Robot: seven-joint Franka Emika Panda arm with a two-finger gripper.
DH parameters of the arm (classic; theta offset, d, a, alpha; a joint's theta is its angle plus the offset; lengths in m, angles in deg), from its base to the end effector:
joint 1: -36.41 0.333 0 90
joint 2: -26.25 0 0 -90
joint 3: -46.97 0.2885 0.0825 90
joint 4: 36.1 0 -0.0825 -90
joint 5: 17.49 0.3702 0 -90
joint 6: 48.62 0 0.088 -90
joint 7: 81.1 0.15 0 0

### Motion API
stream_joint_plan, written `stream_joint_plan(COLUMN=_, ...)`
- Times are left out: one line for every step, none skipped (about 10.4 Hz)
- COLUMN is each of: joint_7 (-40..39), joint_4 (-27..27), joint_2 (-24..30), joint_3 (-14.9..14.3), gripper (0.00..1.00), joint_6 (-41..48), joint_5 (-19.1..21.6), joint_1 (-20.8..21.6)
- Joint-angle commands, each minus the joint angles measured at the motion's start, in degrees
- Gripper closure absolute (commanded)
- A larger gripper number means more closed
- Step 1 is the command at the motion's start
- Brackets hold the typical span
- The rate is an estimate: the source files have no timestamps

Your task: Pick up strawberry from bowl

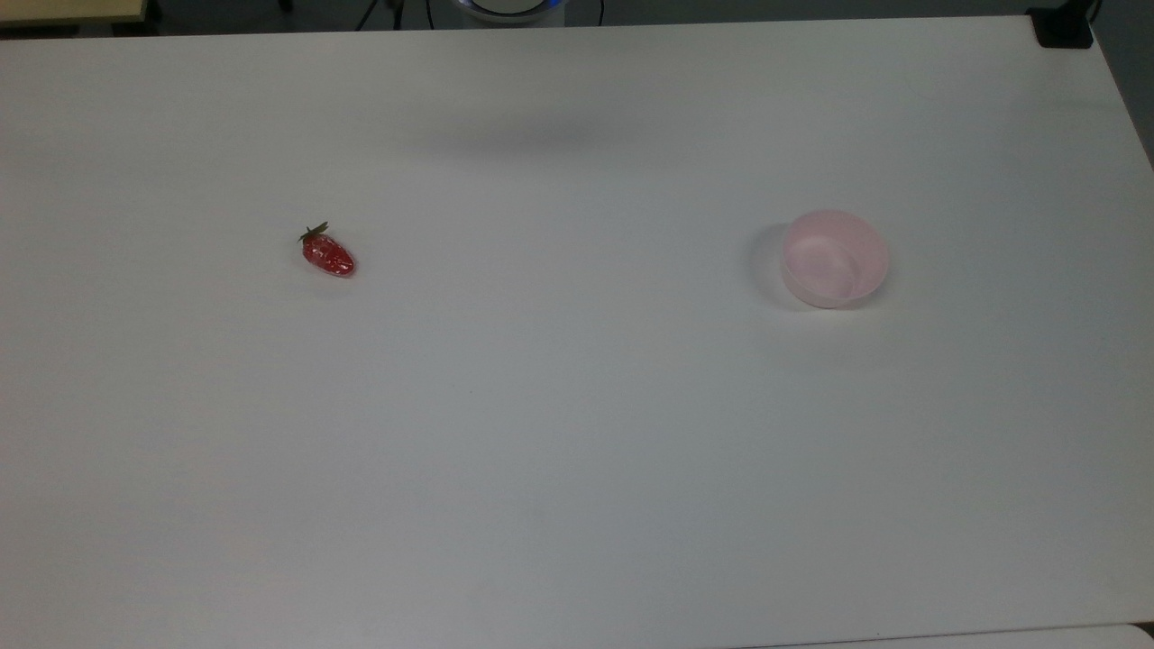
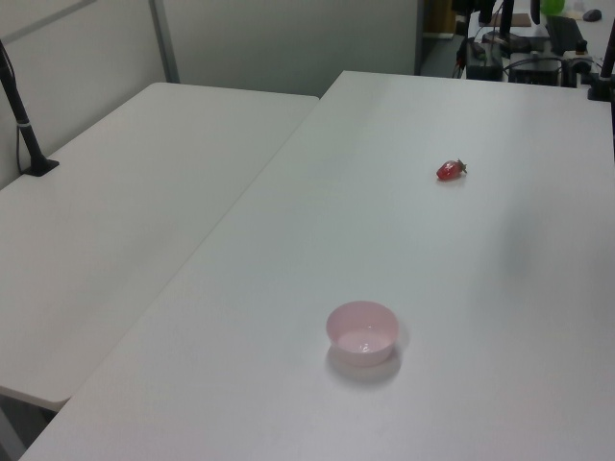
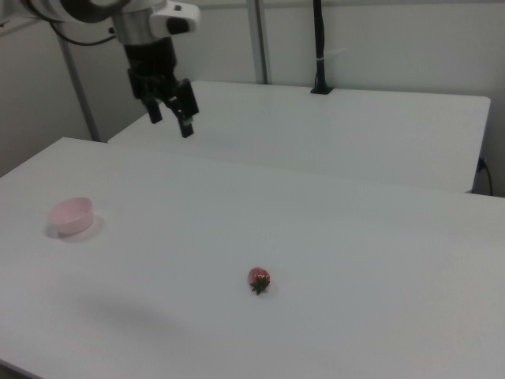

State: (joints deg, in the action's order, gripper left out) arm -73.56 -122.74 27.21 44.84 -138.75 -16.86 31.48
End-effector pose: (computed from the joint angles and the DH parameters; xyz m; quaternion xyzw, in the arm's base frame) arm 0.5361 -0.0649 0.5903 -0.9912 0.1268 -0.0388 0.0060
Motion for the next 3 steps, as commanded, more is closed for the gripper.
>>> stream_joint_plan(joint_7=2.13, joint_4=-3.97, joint_2=3.08, joint_3=-7.34, gripper=0.0, joint_6=-1.0, joint_5=0.6, joint_1=10.0)
stream_joint_plan(joint_7=1.87, joint_4=-3.98, joint_2=3.0, joint_3=-8.23, gripper=0.0, joint_6=-2.76, joint_5=0.68, joint_1=10.2)
stream_joint_plan(joint_7=1.78, joint_4=-3.98, joint_2=2.74, joint_3=-8.24, gripper=0.0, joint_6=-3.21, joint_5=0.68, joint_1=10.21)
